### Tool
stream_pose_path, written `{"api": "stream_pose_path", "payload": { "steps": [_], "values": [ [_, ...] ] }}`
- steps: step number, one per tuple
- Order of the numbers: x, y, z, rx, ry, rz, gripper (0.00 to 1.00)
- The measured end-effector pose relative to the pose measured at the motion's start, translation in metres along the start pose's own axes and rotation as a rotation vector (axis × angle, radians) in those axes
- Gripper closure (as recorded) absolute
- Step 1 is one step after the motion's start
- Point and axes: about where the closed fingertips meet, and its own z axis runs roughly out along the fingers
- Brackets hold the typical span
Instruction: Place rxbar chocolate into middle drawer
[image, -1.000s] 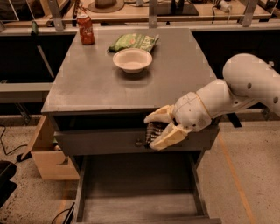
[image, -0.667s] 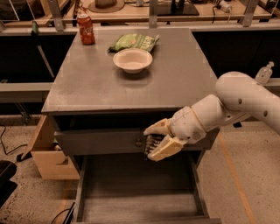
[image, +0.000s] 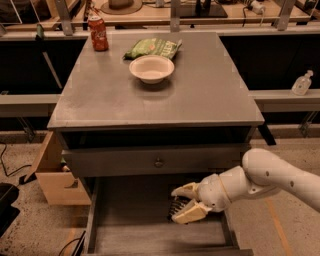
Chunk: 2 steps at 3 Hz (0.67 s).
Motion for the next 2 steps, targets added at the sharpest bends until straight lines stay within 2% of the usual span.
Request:
{"api": "stream_pose_path", "payload": {
  "steps": [1,2],
  "values": [
    [0.051,-0.005,0.034,0.019,-0.050,0.090,1.00],
    [0.071,-0.014,0.071,0.025,-0.090,0.150,1.00]
  ]
}}
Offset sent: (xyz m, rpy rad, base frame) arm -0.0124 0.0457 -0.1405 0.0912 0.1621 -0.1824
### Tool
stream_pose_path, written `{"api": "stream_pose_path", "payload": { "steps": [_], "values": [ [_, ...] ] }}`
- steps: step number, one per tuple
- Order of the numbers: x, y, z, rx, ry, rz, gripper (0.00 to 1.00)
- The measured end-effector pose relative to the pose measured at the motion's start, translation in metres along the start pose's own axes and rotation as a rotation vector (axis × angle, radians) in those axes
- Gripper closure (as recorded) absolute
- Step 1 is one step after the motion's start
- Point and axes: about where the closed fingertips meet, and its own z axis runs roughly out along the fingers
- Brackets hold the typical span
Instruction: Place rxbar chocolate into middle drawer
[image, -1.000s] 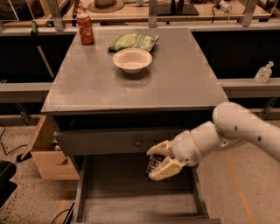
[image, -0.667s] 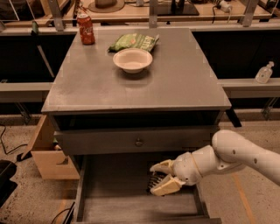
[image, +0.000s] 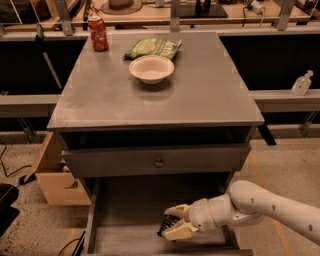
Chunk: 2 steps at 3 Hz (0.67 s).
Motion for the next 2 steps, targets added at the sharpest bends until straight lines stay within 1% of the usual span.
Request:
{"api": "stream_pose_path", "payload": {
  "steps": [1,2],
  "values": [
    [-0.009,-0.005,0.034,0.001,-0.025,0.031,1.00],
    [-0.029,-0.007,0.060,0.042,-0.072,0.085,1.00]
  ]
}}
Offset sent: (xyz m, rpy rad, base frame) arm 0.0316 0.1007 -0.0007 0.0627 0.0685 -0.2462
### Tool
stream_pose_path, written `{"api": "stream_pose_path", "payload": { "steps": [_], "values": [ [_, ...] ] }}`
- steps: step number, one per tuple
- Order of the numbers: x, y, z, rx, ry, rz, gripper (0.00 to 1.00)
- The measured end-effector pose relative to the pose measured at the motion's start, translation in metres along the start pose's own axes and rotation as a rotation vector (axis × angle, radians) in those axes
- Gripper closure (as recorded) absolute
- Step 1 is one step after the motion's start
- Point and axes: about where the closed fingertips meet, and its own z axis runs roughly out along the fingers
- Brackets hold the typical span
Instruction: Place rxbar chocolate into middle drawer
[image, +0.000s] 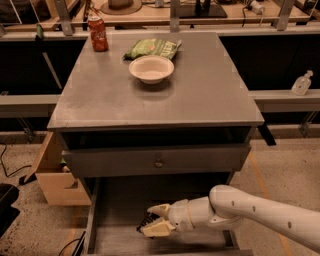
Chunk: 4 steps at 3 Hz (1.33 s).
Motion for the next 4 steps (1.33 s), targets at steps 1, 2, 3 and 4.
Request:
{"api": "stream_pose_path", "payload": {
  "steps": [1,2,3,4],
  "values": [
    [-0.0026,-0.0070,0.0023,0.029,-0.005,-0.001,0.83],
    [-0.0029,-0.0062,0.0038,0.027,-0.004,-0.002,0.59],
    [-0.0030,-0.0054,0.0050,0.023,-0.004,-0.002,0.37],
    [-0.0031,-0.0044,0.0064,0.020,-0.003,-0.003,0.13]
  ]
}}
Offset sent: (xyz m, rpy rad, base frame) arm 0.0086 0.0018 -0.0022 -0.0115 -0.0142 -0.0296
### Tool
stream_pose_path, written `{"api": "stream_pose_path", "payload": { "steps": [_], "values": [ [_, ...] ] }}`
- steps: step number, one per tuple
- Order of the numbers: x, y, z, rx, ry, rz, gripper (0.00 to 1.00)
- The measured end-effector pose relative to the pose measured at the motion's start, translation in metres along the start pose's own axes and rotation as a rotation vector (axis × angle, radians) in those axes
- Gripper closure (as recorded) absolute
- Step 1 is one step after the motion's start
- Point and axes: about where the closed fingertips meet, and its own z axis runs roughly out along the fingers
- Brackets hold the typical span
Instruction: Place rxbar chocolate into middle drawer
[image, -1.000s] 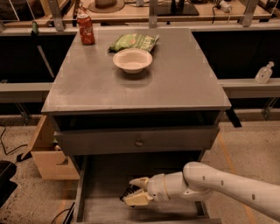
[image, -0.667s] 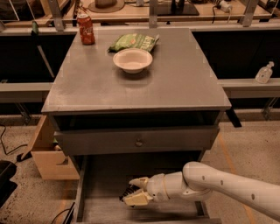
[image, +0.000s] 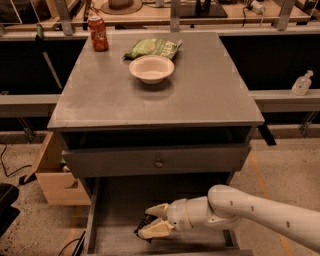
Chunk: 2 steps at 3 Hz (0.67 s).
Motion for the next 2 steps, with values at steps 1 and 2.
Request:
{"api": "stream_pose_path", "payload": {
  "steps": [1,2],
  "values": [
    [-0.0001,0.0009,0.0013,-0.003,0.001,-0.001,0.00],
    [-0.0001,0.0009,0.0013,-0.003,0.001,-0.001,0.00]
  ]
}}
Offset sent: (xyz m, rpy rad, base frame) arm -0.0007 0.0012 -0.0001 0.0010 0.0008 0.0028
